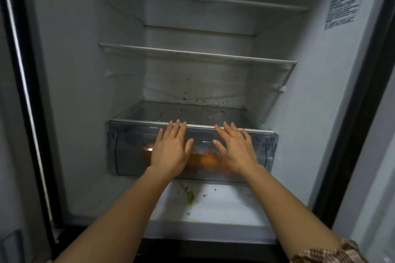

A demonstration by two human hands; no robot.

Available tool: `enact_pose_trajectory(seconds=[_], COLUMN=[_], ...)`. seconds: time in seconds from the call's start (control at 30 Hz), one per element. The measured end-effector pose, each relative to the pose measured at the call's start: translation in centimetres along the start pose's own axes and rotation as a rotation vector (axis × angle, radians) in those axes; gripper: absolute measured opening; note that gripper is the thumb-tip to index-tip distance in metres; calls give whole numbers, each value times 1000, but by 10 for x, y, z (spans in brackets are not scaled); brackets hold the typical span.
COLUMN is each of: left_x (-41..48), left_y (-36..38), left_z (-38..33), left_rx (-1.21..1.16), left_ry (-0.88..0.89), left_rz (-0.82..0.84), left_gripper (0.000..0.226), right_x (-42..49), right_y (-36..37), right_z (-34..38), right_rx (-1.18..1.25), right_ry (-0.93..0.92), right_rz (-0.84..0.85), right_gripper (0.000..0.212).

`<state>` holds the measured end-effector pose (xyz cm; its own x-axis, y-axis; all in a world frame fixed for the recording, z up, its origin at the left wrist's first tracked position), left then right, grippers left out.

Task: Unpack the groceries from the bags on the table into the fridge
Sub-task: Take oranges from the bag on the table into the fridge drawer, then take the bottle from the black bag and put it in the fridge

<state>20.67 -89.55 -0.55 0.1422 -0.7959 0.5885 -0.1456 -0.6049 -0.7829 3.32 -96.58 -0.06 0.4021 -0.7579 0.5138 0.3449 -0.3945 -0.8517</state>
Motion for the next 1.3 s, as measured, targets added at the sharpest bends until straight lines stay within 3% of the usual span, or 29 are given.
enact_pose_trajectory(seconds=[0.43,0.73,0.87,1.1,1.3], left_x=[-161,-350,-435,-579,-688], left_y=[-130,-264,-315,-405,-456], left_z=[-21,42,83,173,262], left_rx=[-11,211,284,373,457], left_ry=[50,5,-108,-457,-710], left_rz=[-149,-220,-182,-147,-155], left_gripper=[55,43,47,54,37], right_x=[-151,-283,-337,-416,-470], right_y=[-75,-115,-127,-129,-99], right_z=[106,269,352,511,652], right_rx=[377,516,545,610,599], right_ry=[-75,-233,-367,-642,-800], right_rz=[-226,-206,-169,-35,130], right_gripper=[40,39,37,39,46])
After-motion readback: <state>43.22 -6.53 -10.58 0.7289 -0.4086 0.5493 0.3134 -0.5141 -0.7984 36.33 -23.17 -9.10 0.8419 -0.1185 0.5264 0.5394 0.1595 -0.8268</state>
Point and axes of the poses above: each hand's wrist, its own x-axis towards the middle knuckle, its own y-axis out of the palm, z = x × y, the point moved 2 cm from there along x, towards the middle knuckle
